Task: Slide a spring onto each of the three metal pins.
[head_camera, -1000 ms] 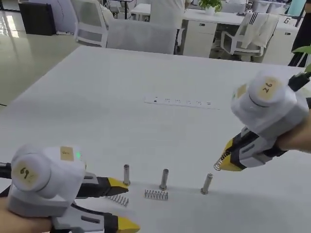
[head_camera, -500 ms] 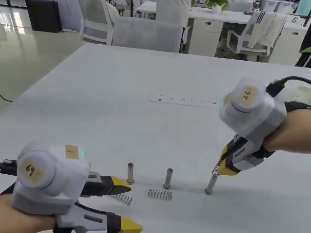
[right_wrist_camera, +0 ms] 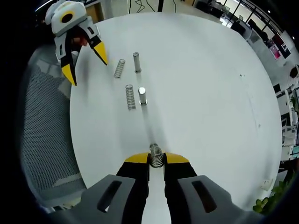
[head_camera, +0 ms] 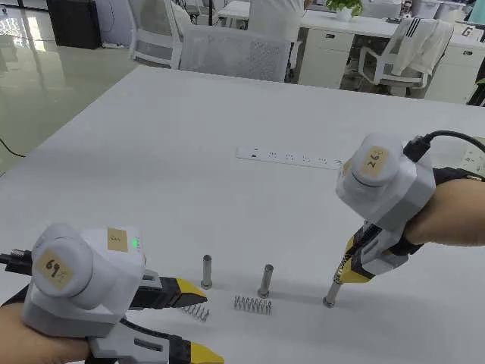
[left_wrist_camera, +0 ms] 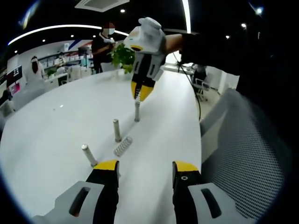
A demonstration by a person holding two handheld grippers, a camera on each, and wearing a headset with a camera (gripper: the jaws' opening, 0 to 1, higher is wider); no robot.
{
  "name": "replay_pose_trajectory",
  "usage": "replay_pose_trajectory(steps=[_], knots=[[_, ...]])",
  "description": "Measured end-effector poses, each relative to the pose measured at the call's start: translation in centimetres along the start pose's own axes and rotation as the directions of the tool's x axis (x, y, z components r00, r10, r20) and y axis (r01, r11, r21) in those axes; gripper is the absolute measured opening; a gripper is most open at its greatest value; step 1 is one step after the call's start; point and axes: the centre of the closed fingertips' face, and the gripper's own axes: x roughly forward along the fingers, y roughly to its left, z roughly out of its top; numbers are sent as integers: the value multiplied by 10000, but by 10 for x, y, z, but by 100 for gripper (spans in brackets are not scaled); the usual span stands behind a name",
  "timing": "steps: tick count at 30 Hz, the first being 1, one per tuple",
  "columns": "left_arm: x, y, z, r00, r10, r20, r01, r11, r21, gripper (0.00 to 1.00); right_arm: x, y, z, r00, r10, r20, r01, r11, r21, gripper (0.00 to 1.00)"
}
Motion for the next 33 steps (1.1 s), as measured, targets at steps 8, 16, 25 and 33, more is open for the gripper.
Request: replay_pose_trajectory(steps=[8, 16, 25, 33], knots=[[1, 0, -2, 10000, -11, -50, 11, 10000, 14, 40, 16, 0, -5, 9999, 112, -91, -111, 9998, 189, 9], [1, -1, -2, 10000, -30, -93, 31, 10000, 31, 39, 31, -1, -8, 9998, 127, -174, -120, 9993, 357, 9], [1, -1, -3, 9999, -48, -108, 49, 10000, 35, 39, 42, -1, -13, 9996, 142, -261, -129, 9988, 464, 9], [0, -1, -3, 9999, -69, -103, 70, 10000, 20, 39, 43, -1, -14, 9998, 44, -216, -35, 9991, 411, 11]])
